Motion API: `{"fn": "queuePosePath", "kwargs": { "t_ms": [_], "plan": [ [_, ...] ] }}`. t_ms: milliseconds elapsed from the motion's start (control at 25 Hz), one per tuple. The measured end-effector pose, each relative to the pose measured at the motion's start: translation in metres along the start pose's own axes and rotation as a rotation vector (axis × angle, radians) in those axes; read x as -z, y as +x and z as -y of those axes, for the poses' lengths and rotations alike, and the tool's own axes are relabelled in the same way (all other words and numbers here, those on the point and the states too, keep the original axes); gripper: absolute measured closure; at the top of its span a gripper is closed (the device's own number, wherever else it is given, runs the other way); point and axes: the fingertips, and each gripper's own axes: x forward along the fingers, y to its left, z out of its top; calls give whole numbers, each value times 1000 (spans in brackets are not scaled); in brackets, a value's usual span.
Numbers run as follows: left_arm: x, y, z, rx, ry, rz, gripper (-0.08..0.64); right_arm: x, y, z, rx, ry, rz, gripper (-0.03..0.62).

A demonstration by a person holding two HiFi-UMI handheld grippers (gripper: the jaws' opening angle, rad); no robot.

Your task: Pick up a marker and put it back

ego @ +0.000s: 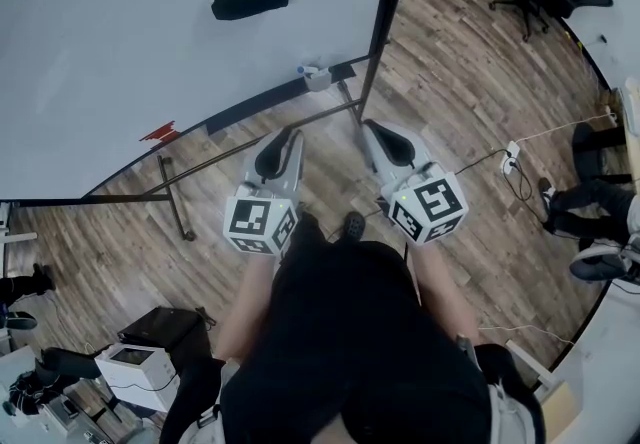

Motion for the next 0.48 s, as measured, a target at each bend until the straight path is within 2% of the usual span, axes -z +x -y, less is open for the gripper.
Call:
{"fn": "queuePosePath", "kwargs": {
  "t_ms": [480],
  "plan": [
    [3,-6,-14,-23,-17,-7,489,4,5,-6,2,-18,-13,592]
  ]
}}
